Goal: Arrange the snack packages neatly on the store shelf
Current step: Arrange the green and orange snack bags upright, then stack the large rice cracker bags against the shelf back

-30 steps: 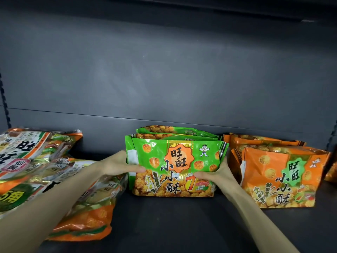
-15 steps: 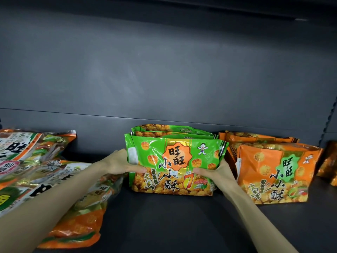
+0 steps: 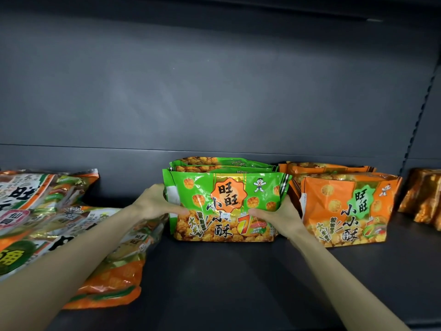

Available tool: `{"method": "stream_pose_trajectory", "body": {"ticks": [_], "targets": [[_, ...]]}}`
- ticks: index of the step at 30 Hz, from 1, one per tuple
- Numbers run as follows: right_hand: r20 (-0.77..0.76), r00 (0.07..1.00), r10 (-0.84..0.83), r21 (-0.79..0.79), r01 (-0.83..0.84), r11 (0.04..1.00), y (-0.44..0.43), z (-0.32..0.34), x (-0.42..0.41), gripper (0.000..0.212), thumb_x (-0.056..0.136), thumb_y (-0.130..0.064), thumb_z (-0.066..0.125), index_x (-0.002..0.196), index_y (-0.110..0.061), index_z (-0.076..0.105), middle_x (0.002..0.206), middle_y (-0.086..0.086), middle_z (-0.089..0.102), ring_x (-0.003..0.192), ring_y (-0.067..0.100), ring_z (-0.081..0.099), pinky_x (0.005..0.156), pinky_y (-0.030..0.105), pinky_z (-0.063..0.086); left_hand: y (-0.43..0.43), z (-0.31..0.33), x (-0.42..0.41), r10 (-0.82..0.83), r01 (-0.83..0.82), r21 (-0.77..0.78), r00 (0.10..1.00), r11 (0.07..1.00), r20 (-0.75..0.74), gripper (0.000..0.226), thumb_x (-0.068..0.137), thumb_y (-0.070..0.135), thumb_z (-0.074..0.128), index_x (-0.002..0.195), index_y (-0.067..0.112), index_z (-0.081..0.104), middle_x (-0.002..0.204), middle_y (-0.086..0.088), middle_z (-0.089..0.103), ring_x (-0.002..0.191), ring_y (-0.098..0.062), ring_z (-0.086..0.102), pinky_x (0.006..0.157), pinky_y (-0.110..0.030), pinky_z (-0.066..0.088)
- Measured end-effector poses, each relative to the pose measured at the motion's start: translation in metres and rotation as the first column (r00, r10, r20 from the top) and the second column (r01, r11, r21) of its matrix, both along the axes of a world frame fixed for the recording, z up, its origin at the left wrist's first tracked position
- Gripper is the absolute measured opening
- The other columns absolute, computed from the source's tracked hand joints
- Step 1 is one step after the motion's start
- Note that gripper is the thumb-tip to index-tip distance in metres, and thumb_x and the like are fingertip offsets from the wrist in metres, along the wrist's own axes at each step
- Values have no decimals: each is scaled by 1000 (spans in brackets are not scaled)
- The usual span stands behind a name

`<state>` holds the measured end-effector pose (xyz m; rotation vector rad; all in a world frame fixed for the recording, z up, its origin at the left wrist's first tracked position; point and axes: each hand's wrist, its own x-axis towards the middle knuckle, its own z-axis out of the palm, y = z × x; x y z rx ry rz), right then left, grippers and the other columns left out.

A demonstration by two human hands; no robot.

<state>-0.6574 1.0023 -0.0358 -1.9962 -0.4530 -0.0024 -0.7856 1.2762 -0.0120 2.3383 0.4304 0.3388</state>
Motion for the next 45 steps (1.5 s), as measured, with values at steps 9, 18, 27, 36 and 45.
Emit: {"method": "stream_pose_trajectory", "body": {"ticks": [9,18,27,36,45], "targets": [[127,982,-137,-167,157,973,-1,3,-36,81,72,-35,79,129,-1,35,127,12,54,117,30,53,95,39,48,-23,0,-18,180,-198,195,978,961,104,74,69,44,78,124,12,39,106,-9,63,104,-31,58,86,-42,49],[282,957,-68,-384,177,906,-18,20,-68,66,80,-34,72,132,-5,43,131,12,48,114,28,53,91,40,47,-45,13,-49,207,-207,415,977,886,47,68,75,61,65,125,16,54,122,-6,63,114,-32,56,93,-41,45],[420,898,129,-479,99,872,-29,67,-99,42,87,-26,63,124,-8,56,138,10,49,125,27,48,96,34,41,-84,43,-107,155,-164,559,986,813,64,51,77,60,62,111,22,62,114,-2,68,108,-28,59,93,-41,47],[451,806,383,-547,-90,832,12,76,-152,42,86,-29,63,124,-14,56,137,10,49,124,29,47,98,37,41,-81,47,-201,269,-220,690,963,690,38,58,80,63,55,124,25,53,119,-6,63,111,-30,55,91,-39,44],[420,759,498,-577,-200,792,81,69,-200,41,87,-31,61,124,-14,54,136,8,48,127,27,42,99,36,37,-27,39,-266,341,-310,592,938,744,62,51,82,53,60,122,22,56,122,-1,64,106,-24,60,89,-38,49]]}}
